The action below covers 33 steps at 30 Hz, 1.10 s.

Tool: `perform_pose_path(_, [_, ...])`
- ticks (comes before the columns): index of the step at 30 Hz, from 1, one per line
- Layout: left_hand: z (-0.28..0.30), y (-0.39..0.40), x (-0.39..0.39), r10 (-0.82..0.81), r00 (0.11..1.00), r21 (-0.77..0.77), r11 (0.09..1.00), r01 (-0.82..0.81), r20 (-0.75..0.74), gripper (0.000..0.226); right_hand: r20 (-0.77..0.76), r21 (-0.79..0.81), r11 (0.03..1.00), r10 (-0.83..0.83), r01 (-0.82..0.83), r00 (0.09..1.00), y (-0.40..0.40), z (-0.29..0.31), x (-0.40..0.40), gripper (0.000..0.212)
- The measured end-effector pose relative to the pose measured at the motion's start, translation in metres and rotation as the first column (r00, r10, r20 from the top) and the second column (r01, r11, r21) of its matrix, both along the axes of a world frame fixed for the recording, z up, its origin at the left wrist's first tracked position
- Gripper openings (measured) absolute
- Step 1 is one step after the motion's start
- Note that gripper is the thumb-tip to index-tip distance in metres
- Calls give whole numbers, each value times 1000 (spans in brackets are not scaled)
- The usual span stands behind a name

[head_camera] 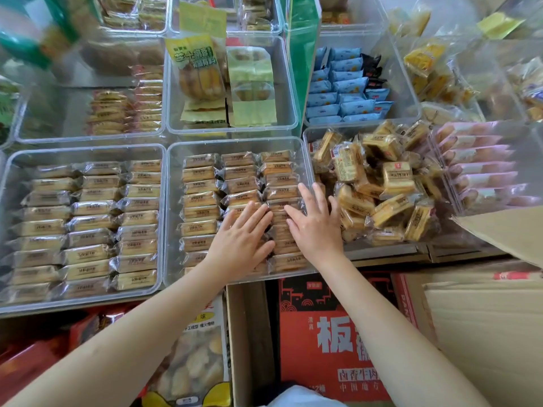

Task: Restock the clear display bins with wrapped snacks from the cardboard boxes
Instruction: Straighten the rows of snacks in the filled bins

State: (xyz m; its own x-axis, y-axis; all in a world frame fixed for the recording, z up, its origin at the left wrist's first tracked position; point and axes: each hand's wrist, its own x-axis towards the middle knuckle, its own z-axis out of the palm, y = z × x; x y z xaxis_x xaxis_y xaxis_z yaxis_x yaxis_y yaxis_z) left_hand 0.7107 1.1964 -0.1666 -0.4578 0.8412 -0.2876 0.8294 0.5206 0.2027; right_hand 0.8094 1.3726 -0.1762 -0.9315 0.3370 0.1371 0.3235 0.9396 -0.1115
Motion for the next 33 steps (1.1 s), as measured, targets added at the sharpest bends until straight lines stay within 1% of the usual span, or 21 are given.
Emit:
perform_pose_path(3, [12, 7, -4, -8, 999, -86, 996, 4, -42, 76, 85, -77, 995, -54, 61, 995, -4, 3, 0, 28])
perform_pose_path(5, [20, 14, -4, -23, 997, -117, 993, 14, -73, 69, 70, -123, 989, -75, 83, 995, -3, 8, 2, 31])
perform_pose_path(7, [23, 15, -2, -20, 998, -87, 996, 14, -64, 67, -23, -138, 981, -144, 139, 989, -1, 12, 11, 29])
perform_pose_path(9, [18, 7, 7, -38, 998, -16, 999, 38, -43, 66, -105, -155, 968, -215, 198, 971, 0, 15, 26, 21])
perform_pose_path(11, [11, -1, 17, -60, 998, 36, 997, 61, -37, 68, -77, -167, 964, -222, 207, 972, -1, 16, 37, 16])
perform_pose_path(13, [7, -4, 23, -39, 999, 18, 999, 39, -4, 77, 11, -126, 973, -193, 193, 981, -4, 17, 39, 16])
perform_pose_path(15, [8, -3, 26, -13, 1000, -10, 1000, 14, 16, 83, 82, -51, 980, -189, 194, 979, -7, 18, 35, 17])
perform_pose_path(17, [8, -1, 26, -11, 1000, -15, 1000, 12, 15, 85, 126, 20, 980, -199, 199, 972, -11, 19, 30, 12])
perform_pose_path(19, [8, -1, 25, -20, 1000, -17, 1000, 20, 12, 86, 148, 46, 979, -205, 200, 967, -12, 18, 24, 9])
perform_pose_path(21, [8, -2, 25, -40, 999, -18, 999, 40, 15, 87, 137, 39, 977, -211, 207, 968, -9, 18, 19, 11])
perform_pose_path(26, [9, -1, 25, -61, 997, -35, 997, 62, 36, 87, 36, 3, 978, -207, 207, 978, -7, 17, 18, 13])
perform_pose_path(28, [9, 2, 26, -76, 996, -52, 996, 78, 35, 80, 18, -33, 975, -221, 222, 975, -7, 15, 19, 14])
perform_pose_path(30, [10, 5, 25, -100, 995, -77, 992, 101, 14, 74, 2, -74, 967, -244, 243, 970, -7, 13, 18, 21])
perform_pose_path(31, [11, 5, 25, -108, 994, -85, 991, 107, 2, 74, -10, -100, 966, -240, 238, 971, -7, 13, 18, 23])
perform_pose_path(33, [10, 2, 27, -101, 995, -73, 992, 101, -5, 77, -25, -143, 970, -203, 197, 979, -7, 15, 24, 18])
